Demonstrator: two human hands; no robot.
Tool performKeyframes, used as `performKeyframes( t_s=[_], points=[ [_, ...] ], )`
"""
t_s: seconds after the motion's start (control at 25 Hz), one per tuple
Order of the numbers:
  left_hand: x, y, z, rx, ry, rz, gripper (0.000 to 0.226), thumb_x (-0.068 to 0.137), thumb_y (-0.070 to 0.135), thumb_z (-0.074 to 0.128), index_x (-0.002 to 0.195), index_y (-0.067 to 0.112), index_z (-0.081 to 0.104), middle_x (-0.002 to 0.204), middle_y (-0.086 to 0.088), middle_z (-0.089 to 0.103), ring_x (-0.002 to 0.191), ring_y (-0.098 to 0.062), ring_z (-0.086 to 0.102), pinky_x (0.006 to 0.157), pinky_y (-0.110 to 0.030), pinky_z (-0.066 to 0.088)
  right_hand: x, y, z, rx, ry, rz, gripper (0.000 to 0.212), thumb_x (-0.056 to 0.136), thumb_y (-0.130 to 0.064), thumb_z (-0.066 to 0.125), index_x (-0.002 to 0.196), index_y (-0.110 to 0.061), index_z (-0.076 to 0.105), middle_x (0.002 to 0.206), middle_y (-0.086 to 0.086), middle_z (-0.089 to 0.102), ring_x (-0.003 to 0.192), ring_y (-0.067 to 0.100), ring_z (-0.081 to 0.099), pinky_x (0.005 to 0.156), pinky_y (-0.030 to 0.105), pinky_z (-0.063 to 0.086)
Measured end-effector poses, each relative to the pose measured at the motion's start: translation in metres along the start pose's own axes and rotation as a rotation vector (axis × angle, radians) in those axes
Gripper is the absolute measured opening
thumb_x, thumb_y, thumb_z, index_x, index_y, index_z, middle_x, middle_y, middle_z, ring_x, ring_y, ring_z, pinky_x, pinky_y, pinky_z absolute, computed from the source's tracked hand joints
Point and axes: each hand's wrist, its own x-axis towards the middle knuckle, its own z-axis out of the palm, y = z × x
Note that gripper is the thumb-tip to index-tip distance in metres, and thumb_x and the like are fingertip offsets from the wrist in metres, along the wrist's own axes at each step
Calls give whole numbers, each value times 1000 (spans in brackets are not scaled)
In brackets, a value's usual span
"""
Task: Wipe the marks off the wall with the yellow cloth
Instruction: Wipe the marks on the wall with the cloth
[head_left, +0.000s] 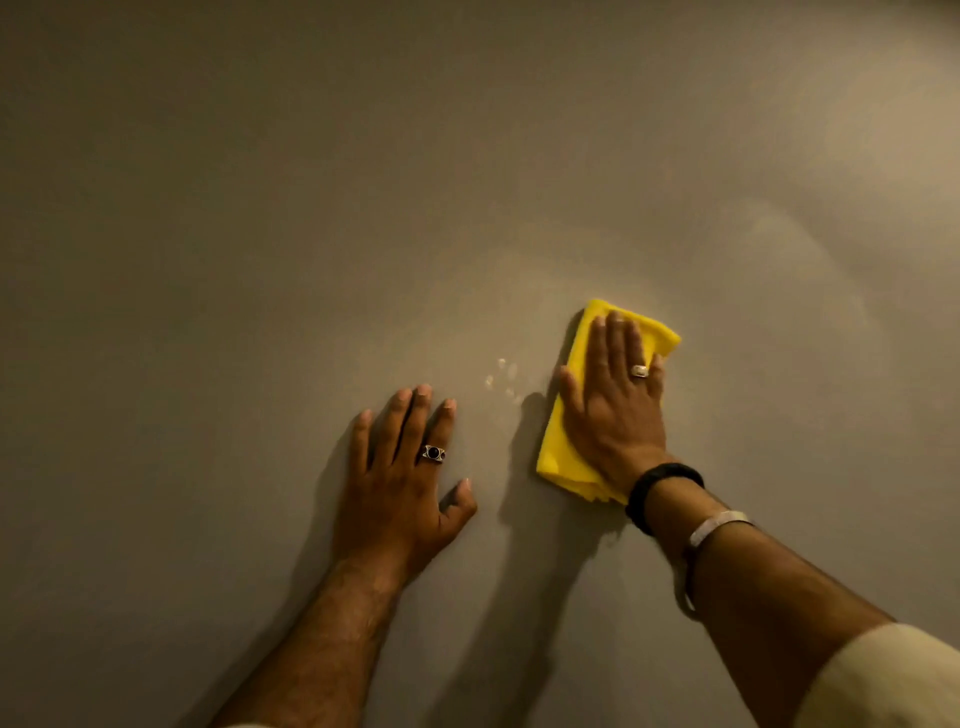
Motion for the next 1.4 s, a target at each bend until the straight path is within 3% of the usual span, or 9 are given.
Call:
performKeyframes(
  t_s=[0.12,0.16,0.28,0.48,0.72,0.92,1.16,1.32,1.4],
  points=[
    [0,0,1,-3,1,1,82,79,55,41,151,23,18,159,-9,24,146,-28,17,118,-53,13,-14,-11,8,-106,-6,-381,68,98,-52,24,152,-18,2,162,3,-1,149,20,-5,120,53,6],
    [0,0,0,-2,0,2,82,80,55,41,151,23,18,159,-9,24,146,-28,17,118,-53,13,-14,-9,7,-115,-7,-394,67,98,-51,24,152,-18,3,162,2,0,149,19,-5,121,52,7],
    [0,0,0,4,3,1,82,80,55,41,151,22,17,159,-9,23,146,-28,17,118,-53,12,-3,-7,3,-27,22,-20,67,98,-49,27,152,-18,0,162,4,-3,148,20,-8,121,50,1],
    [1,1,-6,-7,-5,23,80,80,56,39,151,22,21,158,-9,25,146,-29,21,117,-54,15,-27,-10,9,-170,-11,-397,68,97,-53,22,152,-17,5,162,4,4,149,21,-1,120,52,11],
    [27,-87,-25,2,82,-91,78,80,53,36,150,20,25,158,-12,26,145,-30,23,117,-51,11,7,-7,0,-29,-13,47,67,97,-51,22,152,-20,-1,162,2,-4,148,18,-9,120,52,3],
    [25,-98,-19,8,78,-66,77,81,50,35,150,20,23,159,-11,24,146,-29,19,118,-50,12,-50,-48,22,-82,37,-322,65,97,-50,26,151,-15,15,161,6,13,149,23,5,120,52,12],
    [23,-100,-19,1,68,-71,77,81,50,35,151,20,20,159,-10,21,147,-28,16,119,-51,12,-5,-62,11,-52,2,37,66,99,-49,26,152,-19,1,162,3,-3,149,19,-7,120,51,2],
    [23,-102,-21,-13,70,-66,77,81,50,34,151,20,20,159,-11,21,147,-28,16,119,-52,12,-45,-85,23,-123,14,-287,66,97,-50,27,152,-16,12,161,6,9,149,23,2,120,52,10],
    [22,-101,-22,-4,64,-68,77,81,49,33,151,20,19,160,-11,20,147,-28,15,119,-52,11,-44,-72,18,-140,-5,-249,66,97,-50,27,152,-17,11,162,5,9,149,22,2,119,53,13]
  ],
)
